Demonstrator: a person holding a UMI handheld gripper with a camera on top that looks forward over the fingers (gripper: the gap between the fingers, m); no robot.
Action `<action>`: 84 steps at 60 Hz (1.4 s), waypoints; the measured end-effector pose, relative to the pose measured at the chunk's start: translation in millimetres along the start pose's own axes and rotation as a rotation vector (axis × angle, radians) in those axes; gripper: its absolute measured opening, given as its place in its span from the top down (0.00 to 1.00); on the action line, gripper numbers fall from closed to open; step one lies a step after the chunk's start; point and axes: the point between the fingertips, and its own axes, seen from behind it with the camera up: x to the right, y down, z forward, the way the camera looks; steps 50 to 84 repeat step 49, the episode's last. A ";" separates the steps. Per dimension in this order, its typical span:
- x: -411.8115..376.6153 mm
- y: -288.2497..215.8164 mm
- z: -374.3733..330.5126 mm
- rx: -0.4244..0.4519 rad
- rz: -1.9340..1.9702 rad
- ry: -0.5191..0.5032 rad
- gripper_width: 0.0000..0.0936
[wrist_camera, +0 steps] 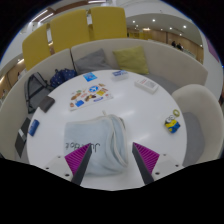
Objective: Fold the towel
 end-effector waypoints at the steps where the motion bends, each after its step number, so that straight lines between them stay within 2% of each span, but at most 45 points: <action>1: 0.2 -2.3 -12.0 0.005 0.000 -0.005 0.07; 10: -16.2 -2.0 -140.0 0.055 -0.066 -0.001 0.08; 20: -33.1 30.6 -280.8 0.065 -0.104 0.055 0.07; 32: -45.0 76.7 -381.9 0.068 -0.069 0.077 0.08; 49: -47.6 113.9 -420.6 0.082 -0.112 0.056 0.08; 84: -47.6 113.9 -420.6 0.082 -0.112 0.056 0.08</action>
